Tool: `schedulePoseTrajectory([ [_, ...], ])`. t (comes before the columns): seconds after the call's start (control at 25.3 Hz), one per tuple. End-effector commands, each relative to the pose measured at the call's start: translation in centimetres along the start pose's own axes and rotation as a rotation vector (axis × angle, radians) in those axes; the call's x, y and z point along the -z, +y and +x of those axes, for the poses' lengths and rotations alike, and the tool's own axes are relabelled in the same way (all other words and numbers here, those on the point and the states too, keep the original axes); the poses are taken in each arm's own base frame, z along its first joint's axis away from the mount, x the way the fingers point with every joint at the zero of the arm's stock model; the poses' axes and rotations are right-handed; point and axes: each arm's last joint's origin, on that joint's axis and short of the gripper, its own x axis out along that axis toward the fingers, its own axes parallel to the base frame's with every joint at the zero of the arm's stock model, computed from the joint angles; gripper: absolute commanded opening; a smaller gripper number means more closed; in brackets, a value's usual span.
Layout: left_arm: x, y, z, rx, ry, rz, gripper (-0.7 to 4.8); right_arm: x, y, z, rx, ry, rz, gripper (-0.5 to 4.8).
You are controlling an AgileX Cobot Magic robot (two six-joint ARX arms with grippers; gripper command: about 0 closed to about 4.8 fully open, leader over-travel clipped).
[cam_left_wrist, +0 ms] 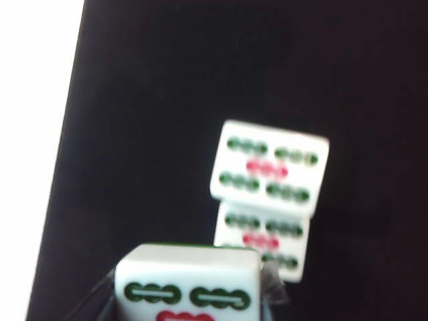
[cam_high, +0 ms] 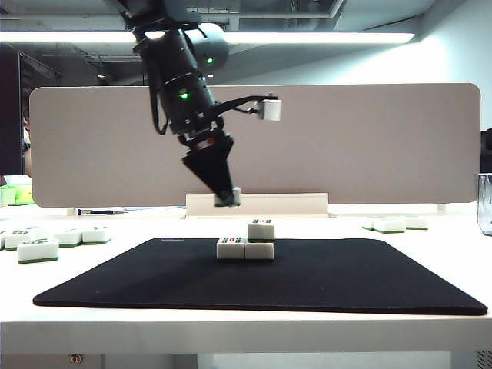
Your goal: Arrange four mahjong tiles into a neat stack, creating two layers of paired tiles.
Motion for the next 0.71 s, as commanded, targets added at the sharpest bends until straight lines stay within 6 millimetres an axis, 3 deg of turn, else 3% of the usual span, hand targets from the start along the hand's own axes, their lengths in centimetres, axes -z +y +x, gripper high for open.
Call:
schedulePoseTrajectory([
  [0.04,0.4,-0.3,-0.3,0.032,0.031,-0.01,1.53,0.1,0.1,-0.3,-0.006,-0.021,-0.013,-0.01],
  [0.28,0.3,-0.5,-0.2,0.057,0.019,-0.009,1.53,0.1,0.1,-0.3,-0.006,-0.022,-0.013,-0.01],
  [0.71,0.8,-0.8,2.2,0.141,0.04,-0.026,1.52,0.1,0.1,-0.3,-0.006,-0.02,-0.013,-0.01],
])
